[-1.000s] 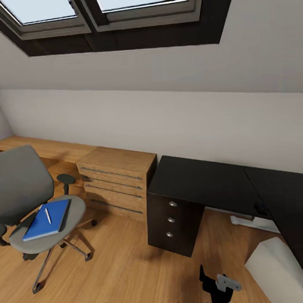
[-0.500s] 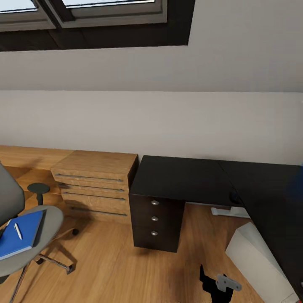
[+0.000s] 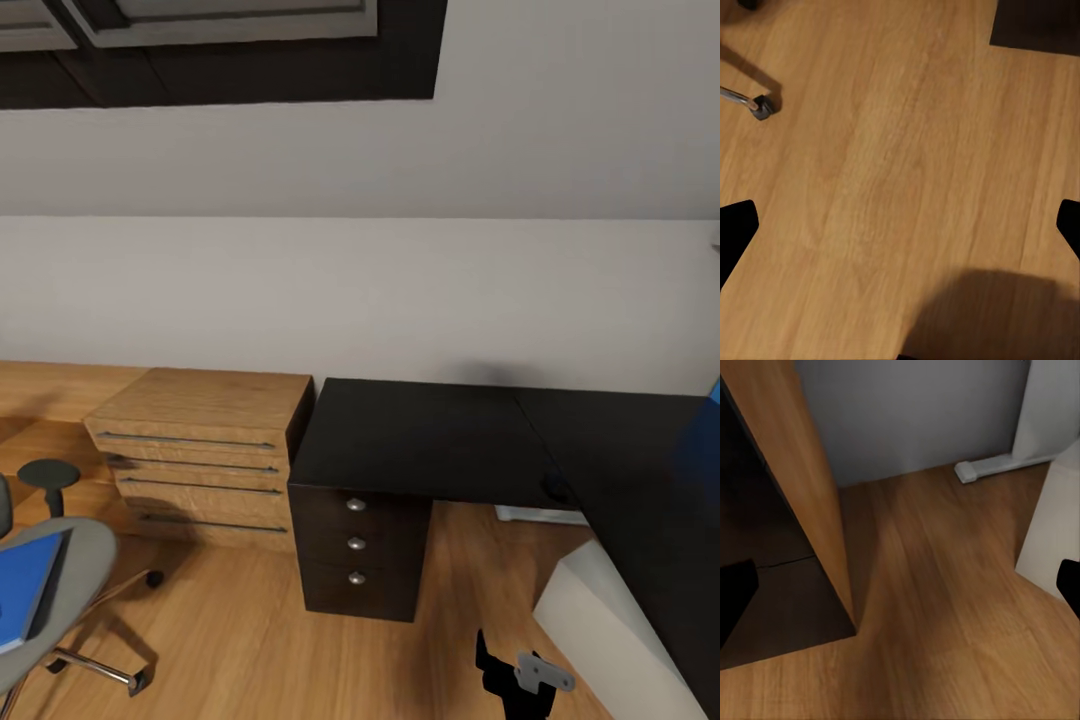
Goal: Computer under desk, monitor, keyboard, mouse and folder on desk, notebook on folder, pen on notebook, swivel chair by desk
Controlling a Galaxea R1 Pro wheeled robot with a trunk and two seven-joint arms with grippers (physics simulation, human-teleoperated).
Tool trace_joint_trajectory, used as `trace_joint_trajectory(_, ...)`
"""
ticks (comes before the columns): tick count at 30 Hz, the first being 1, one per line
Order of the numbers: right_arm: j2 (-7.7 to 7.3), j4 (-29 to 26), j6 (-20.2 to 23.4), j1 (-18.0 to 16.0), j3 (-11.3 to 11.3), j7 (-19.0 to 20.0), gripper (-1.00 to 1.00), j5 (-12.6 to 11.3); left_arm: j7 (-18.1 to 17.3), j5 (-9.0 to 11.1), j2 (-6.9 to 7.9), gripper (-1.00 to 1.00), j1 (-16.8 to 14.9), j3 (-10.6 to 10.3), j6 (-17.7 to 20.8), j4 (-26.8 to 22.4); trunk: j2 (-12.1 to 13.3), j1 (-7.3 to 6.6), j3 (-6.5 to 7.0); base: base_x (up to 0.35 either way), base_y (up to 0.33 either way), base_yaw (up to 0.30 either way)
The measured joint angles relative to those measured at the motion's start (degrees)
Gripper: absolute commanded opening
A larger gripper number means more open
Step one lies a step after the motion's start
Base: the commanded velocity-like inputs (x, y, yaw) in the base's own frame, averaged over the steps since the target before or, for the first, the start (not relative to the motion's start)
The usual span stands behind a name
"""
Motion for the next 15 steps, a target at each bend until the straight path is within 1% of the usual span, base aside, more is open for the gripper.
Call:
trace_joint_trajectory(6, -0.16, 0.0, -0.2, 0.0, 0.0, 0.0, 1.00, -0.1, 0.0, 0.0, -0.06, 1.00, 0.0, 0.0, 0.0, 0.0, 0.0, 0.01, 0.00, 0.049, 0.000, -0.002)
trace_joint_trajectory(15, -0.13, 0.0, -0.4, 0.0, -0.1, 0.0, 1.00, -0.1, 0.1, 0.1, -0.09, 1.00, 0.0, 0.0, -0.1, 0.0, 3.6, -1.95, 1.61, 0.009, 0.000, 0.000)
